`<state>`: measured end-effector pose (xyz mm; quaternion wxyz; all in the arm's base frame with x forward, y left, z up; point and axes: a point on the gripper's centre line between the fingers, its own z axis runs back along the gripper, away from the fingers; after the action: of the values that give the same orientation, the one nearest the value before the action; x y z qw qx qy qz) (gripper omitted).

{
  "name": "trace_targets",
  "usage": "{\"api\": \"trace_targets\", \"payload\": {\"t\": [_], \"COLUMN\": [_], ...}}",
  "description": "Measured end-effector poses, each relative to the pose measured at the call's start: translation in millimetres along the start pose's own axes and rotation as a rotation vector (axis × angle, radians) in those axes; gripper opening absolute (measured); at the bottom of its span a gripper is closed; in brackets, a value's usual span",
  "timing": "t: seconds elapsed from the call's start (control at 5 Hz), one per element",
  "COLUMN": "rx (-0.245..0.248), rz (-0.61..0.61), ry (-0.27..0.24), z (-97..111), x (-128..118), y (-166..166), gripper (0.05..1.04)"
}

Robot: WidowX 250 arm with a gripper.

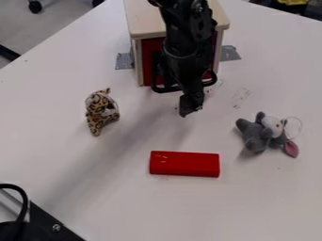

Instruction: Open the drawer

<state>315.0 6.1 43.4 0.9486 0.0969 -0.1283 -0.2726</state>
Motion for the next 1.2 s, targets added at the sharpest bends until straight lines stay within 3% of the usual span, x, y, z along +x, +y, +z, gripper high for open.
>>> {"api": "trace_targets", "payload": {"t": [0.4,0.6,1.2], "rx": [-0.001,0.016,0.013], "rz": [-0.020,-0.029,-0.057], "ry": [-0.037,-0.032,0.043], "z": [14,6,-43], "x": [27,27,15], "y": [0,2,0], "gripper": [0.999,0.999,0.969]}}
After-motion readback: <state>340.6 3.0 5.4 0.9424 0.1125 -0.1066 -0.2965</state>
